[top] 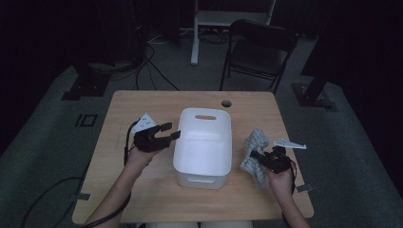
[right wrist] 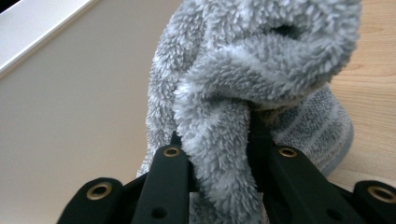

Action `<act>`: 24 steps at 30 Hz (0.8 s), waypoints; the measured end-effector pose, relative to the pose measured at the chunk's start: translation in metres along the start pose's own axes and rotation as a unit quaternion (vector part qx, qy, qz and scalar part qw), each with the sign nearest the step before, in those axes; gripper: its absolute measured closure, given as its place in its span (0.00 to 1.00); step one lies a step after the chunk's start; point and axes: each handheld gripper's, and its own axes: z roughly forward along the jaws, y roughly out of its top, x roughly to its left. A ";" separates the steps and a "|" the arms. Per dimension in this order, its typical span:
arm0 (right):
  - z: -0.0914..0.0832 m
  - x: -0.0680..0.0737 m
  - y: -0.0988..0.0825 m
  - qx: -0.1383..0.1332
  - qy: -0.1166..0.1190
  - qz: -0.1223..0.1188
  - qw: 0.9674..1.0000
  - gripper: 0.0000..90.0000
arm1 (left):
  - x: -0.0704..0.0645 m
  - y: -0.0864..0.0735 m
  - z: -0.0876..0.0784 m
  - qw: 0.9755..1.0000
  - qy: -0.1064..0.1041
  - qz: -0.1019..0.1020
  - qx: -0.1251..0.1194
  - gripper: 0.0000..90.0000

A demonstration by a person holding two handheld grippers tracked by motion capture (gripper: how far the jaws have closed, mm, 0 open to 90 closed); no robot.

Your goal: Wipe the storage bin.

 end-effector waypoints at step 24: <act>0.001 0.001 -0.004 0.002 0.007 0.000 1.000 0.85 | 0.061 0.036 0.081 1.000 -0.017 0.013 0.015 0.50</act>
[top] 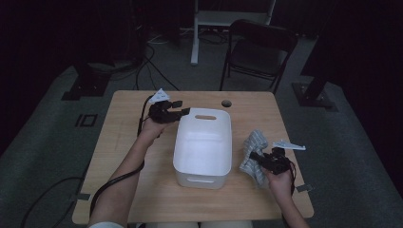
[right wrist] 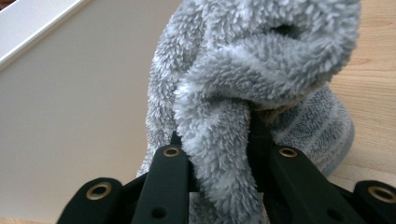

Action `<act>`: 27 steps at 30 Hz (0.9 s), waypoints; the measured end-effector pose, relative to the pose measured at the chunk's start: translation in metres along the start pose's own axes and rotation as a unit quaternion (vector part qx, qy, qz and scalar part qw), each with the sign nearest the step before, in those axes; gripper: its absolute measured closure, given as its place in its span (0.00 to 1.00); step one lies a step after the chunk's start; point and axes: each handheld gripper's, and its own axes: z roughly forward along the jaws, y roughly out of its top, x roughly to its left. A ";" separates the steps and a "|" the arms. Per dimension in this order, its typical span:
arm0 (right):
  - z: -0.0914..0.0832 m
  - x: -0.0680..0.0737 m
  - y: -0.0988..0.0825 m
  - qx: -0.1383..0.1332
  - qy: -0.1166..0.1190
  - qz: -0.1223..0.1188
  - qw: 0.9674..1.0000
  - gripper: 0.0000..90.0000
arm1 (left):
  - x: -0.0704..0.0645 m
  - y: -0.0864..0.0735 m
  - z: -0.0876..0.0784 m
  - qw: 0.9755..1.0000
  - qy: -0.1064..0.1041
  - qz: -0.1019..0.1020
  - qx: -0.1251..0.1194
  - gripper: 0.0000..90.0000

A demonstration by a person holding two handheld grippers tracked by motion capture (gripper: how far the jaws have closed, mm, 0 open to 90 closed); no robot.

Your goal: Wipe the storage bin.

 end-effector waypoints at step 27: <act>-0.002 -0.007 -0.003 -0.001 0.006 0.013 1.000 0.84 | 0.011 -0.004 0.038 0.999 -0.029 0.001 0.033 0.82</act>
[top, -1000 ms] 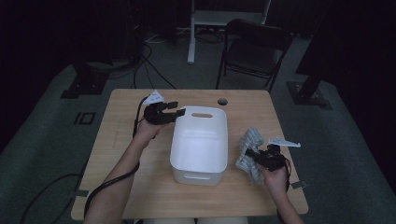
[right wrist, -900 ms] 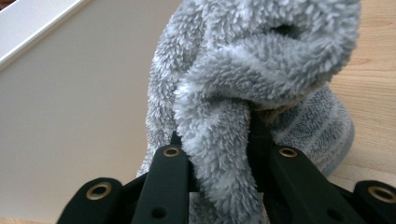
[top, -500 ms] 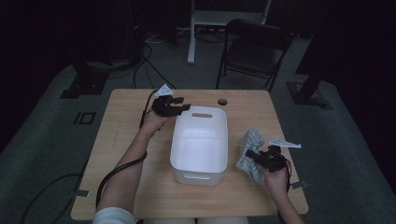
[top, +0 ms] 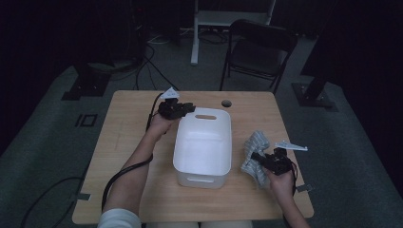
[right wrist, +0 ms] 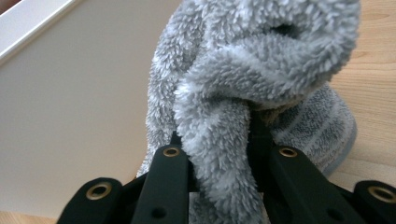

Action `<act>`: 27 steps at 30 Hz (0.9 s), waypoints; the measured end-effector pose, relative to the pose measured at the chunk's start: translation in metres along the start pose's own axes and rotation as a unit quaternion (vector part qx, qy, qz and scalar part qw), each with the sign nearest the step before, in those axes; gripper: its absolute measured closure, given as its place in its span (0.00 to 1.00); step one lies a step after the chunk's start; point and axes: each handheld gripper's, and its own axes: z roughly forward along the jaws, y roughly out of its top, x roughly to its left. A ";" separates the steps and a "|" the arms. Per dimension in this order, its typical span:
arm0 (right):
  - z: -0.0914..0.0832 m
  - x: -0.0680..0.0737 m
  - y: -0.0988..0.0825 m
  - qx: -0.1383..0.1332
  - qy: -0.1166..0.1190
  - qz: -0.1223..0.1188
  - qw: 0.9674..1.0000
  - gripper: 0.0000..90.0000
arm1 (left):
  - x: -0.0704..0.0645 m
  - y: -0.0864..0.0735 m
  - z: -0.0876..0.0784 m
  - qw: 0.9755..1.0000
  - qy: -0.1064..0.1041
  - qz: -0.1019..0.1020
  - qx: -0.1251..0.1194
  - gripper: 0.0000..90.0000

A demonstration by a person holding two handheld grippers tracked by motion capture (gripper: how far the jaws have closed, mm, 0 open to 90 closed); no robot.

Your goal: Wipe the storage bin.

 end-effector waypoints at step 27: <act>0.000 0.000 -0.001 0.001 -0.002 0.003 1.000 0.84 | 0.001 -0.008 -0.023 1.000 0.005 0.001 0.009 0.81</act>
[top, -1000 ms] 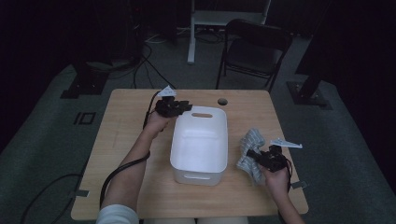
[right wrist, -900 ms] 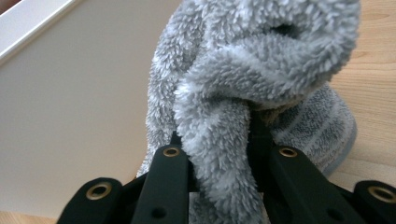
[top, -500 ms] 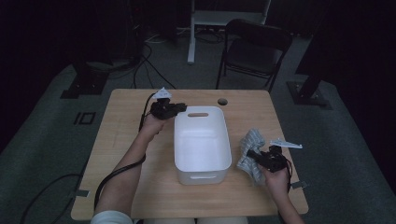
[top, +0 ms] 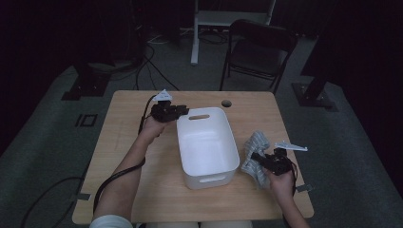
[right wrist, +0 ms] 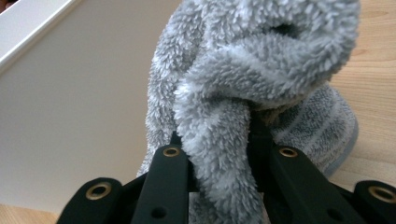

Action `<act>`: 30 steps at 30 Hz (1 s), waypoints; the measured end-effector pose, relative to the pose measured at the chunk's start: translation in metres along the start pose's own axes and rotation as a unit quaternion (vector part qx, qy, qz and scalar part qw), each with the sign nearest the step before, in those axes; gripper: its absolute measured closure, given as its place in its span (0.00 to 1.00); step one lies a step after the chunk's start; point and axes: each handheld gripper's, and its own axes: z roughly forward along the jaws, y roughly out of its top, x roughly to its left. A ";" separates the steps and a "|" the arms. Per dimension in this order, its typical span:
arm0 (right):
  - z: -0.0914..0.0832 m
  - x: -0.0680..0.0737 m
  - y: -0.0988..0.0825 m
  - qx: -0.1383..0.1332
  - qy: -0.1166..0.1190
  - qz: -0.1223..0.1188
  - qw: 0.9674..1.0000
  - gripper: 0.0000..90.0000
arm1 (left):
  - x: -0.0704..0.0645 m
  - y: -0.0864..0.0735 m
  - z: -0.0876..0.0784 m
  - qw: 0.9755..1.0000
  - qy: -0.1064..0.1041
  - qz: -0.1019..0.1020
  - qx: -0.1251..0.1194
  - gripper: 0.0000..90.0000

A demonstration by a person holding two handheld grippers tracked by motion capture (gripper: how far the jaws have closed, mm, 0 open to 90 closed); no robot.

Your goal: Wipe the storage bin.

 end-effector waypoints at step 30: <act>0.002 0.002 0.001 0.001 -0.001 0.000 1.000 0.84 | -0.015 -0.032 -0.039 0.995 0.089 -0.037 -0.023 0.92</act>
